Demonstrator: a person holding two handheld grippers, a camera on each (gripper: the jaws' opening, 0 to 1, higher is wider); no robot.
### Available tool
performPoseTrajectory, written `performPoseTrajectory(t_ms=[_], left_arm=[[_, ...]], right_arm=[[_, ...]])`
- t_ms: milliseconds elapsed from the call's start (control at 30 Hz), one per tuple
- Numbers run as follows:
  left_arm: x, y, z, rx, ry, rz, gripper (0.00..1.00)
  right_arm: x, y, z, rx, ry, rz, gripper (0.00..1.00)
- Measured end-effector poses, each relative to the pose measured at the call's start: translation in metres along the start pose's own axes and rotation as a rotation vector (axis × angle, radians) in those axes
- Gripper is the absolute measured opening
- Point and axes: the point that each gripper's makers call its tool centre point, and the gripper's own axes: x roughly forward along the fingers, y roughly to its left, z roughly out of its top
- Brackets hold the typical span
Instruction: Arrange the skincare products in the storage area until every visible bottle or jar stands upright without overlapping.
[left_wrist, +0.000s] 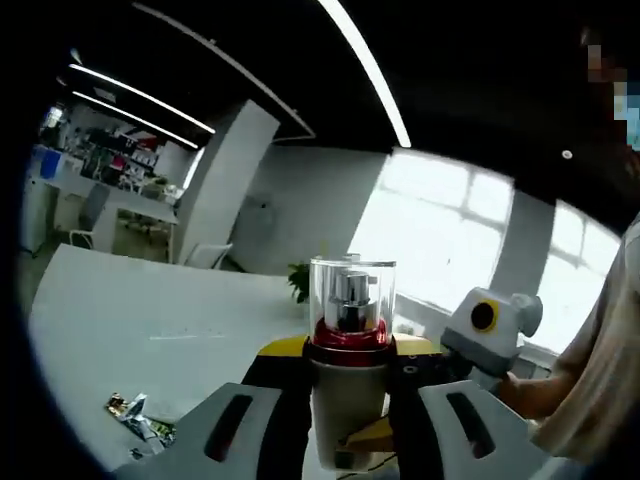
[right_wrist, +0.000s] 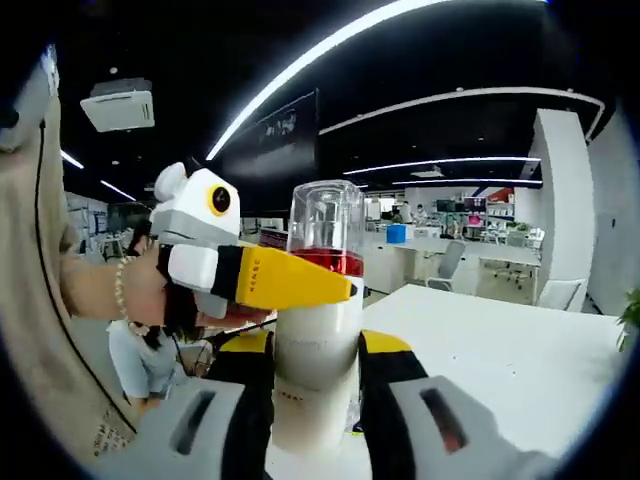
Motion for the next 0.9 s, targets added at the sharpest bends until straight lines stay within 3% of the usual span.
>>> performPoseTrajectory(t_ms=[133, 167, 267, 367, 633, 733, 900], left_arm=[[0.002, -0.025, -0.001, 0.003, 0.012, -0.151, 0.24], [0.003, -0.035, -0.005, 0.047, 0.036, -0.203, 0.24], [0.004, -0.053, -0.011, 0.125, 0.086, -0.29, 0.24], [0.003, -0.061, -0.016, 0.171, 0.13, -0.346, 0.24], [0.014, -0.056, -0.029, 0.258, 0.223, -0.333, 0.25], [0.019, -0.049, -0.047, 0.337, 0.288, -0.314, 0.25], [0.026, -0.031, -0.082, 0.328, 0.359, -0.301, 0.25]], right_arm=[[-0.01, 0.017, 0.0, 0.112, 0.011, 0.193, 0.35], [-0.013, 0.022, -0.003, 0.117, 0.032, 0.237, 0.34], [-0.021, 0.034, -0.006, 0.068, 0.049, 0.348, 0.33], [-0.029, 0.037, -0.008, 0.047, 0.058, 0.397, 0.31], [-0.026, 0.027, -0.024, -0.012, 0.083, 0.36, 0.3], [-0.024, 0.022, -0.043, -0.06, 0.134, 0.337, 0.3], [-0.022, 0.013, -0.081, -0.09, 0.211, 0.315, 0.3]])
